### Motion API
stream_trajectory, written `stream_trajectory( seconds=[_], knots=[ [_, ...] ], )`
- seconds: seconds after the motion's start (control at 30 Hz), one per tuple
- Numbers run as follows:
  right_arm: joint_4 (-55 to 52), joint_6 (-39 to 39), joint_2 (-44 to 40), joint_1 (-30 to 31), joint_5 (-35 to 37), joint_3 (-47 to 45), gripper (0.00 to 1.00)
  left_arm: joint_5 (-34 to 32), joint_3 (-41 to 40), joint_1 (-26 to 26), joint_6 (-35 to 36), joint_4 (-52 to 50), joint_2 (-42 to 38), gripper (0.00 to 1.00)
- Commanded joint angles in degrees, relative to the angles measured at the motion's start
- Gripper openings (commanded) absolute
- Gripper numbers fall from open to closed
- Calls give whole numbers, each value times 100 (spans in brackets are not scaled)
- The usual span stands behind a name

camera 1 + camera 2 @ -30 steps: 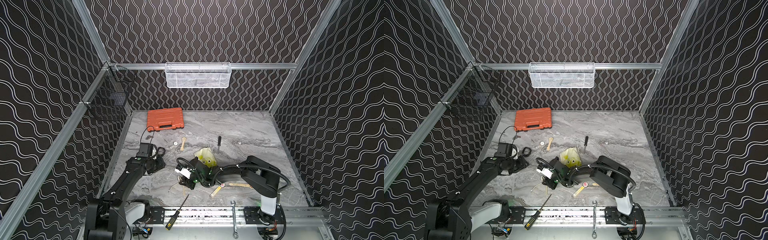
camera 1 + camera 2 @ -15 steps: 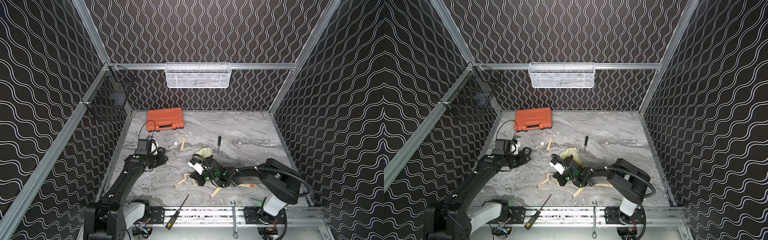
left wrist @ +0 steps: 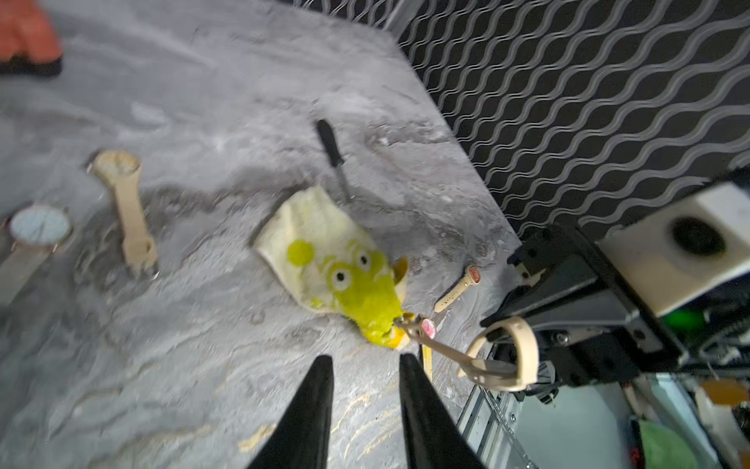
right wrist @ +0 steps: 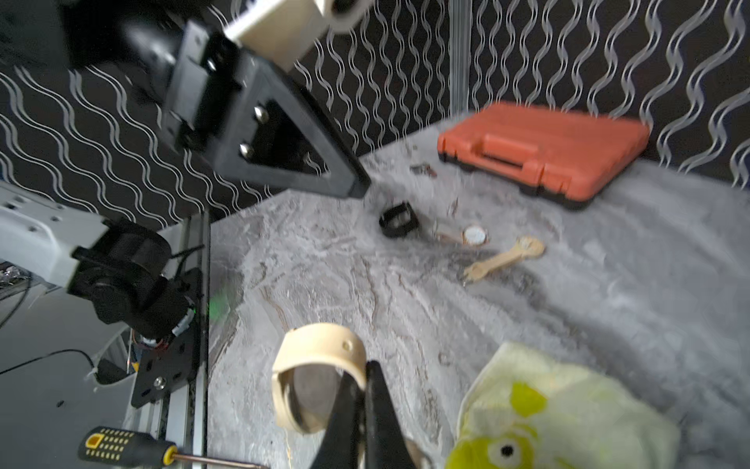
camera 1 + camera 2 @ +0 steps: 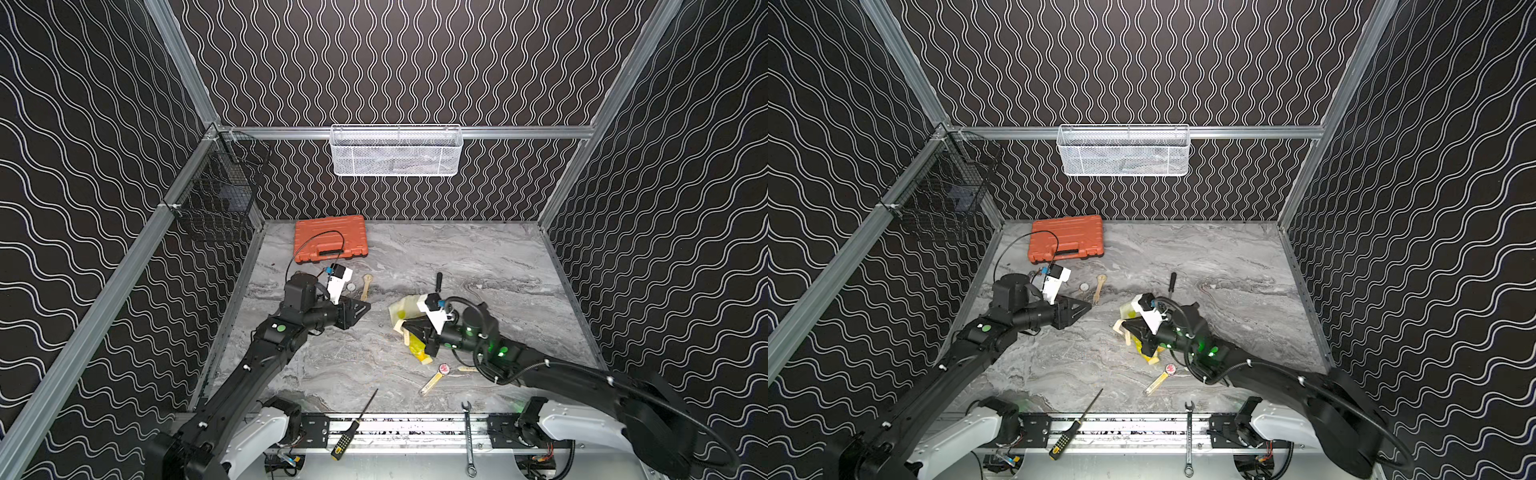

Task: Wipe the watch dial
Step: Pick up the watch at the center of the board.

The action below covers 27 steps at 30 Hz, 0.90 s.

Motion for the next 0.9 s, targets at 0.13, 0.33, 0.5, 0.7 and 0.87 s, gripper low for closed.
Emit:
stream_trajectory(
  seconds=[0.13, 0.33, 0.5, 0.7, 0.87],
  knots=[
    [-1227, -687, -1077, -197, -379, 376, 0, 1355, -329, -419, 768, 2212, -192, 30],
    [-1890, -860, -1552, -240, -594, 745, 0, 1759, -404, -1070, 1009, 2904, 79, 29],
    [-2131, -893, -1729, -250, -807, 991, 0, 1851, -800, -1529, 670, 4068, 141, 35],
    [-2341, -998, -1559, -250, -1059, 1316, 0, 1651, -1009, -2193, 1133, 4541, 39, 43],
    [-2189, -916, -1424, -250, -1349, 1401, 0, 1637, -1012, -2541, 1476, 4583, 141, 46]
  ],
)
